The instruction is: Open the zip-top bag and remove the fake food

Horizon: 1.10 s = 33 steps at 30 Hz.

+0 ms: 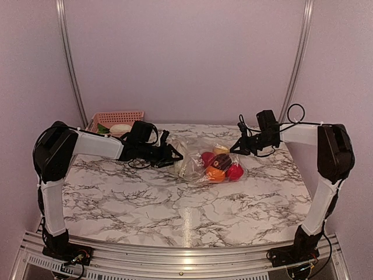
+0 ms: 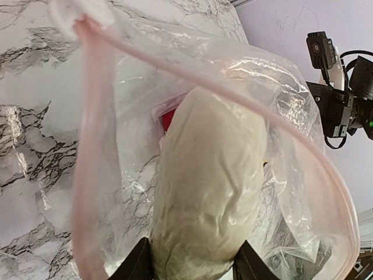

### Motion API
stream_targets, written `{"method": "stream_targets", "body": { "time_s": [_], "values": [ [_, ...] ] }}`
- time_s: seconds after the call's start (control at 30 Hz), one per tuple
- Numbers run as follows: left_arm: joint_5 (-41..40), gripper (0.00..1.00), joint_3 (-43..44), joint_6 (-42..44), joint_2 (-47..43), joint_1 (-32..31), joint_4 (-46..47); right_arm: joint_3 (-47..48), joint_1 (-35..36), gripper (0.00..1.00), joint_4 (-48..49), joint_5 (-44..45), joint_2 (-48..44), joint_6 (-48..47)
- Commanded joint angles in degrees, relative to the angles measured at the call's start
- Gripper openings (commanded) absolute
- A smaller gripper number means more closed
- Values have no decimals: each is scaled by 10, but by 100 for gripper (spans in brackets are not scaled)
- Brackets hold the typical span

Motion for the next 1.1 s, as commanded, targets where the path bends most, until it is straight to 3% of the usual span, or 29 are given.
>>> {"method": "stream_targets", "body": {
  "time_s": [0.0,0.27,0.5,0.83,1.07],
  "values": [
    [4,14,-37,-23,-37,20,-11,-7,-23,0,20,24,-29,7],
    [-10,13,-97,-58,-105,60,25,-25,-33,0,26,29,-39,7],
    [-27,12,-74,-42,-140,140,-4,-31,-37,0,37,17,-40,8],
    [-92,17,69,-47,-86,255,-35,-41,-37,0,50,2,-43,16],
    [-161,19,175,-41,-14,299,-66,-50,-36,0,55,0,-48,21]
  ]
}}
